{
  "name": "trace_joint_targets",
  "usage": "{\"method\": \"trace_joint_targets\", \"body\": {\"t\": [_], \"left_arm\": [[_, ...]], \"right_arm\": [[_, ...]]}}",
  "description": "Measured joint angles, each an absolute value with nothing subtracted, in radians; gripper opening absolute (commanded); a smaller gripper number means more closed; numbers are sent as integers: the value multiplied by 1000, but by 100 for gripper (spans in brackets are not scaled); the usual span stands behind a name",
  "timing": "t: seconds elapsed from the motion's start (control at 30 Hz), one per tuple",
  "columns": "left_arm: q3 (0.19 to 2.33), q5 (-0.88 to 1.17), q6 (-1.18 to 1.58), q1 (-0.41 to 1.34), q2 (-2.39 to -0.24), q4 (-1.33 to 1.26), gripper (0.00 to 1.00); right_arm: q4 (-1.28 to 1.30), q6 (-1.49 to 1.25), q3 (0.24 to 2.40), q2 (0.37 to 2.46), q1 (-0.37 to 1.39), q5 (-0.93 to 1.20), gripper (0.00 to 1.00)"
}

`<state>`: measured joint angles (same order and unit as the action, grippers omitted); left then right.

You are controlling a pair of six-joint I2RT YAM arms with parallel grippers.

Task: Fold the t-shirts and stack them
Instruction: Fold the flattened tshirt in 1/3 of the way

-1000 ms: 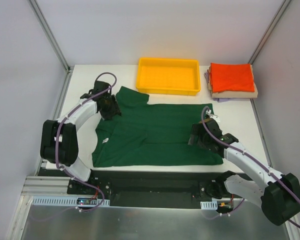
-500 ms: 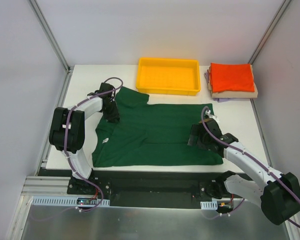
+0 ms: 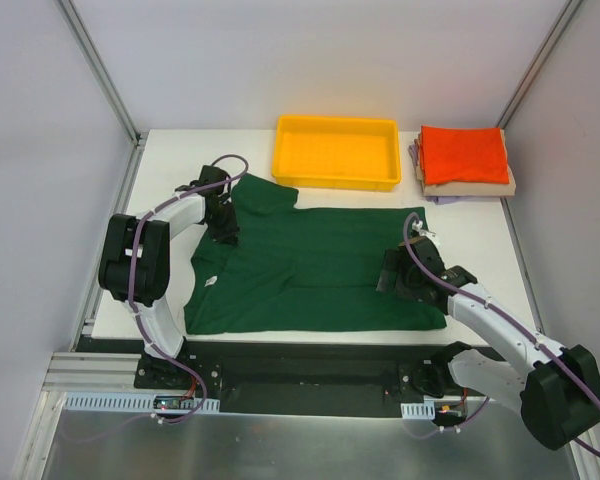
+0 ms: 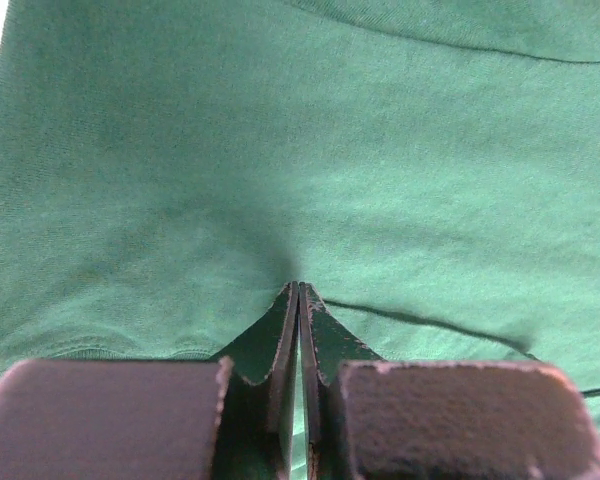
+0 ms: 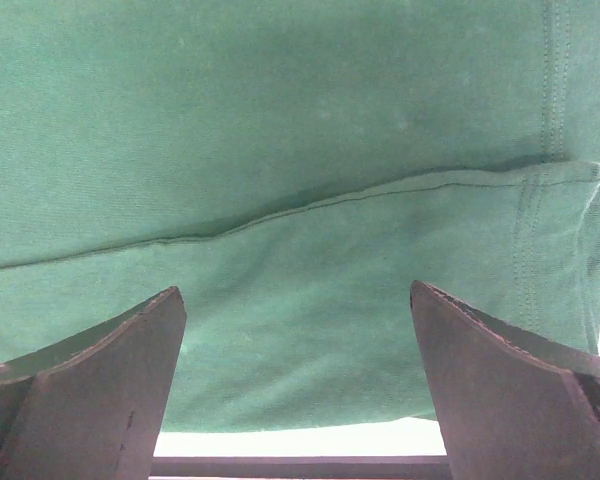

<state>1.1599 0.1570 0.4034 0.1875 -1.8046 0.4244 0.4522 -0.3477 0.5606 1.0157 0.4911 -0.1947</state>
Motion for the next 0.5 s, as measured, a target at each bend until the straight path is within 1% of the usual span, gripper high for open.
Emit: {"method": "trace_joint_targets", "body": {"t": [0.5], "left_arm": [[1160,109,355,181,-1724,372,0]], "right_arm": [[471,-348,561,998,481,-210,96]]}}
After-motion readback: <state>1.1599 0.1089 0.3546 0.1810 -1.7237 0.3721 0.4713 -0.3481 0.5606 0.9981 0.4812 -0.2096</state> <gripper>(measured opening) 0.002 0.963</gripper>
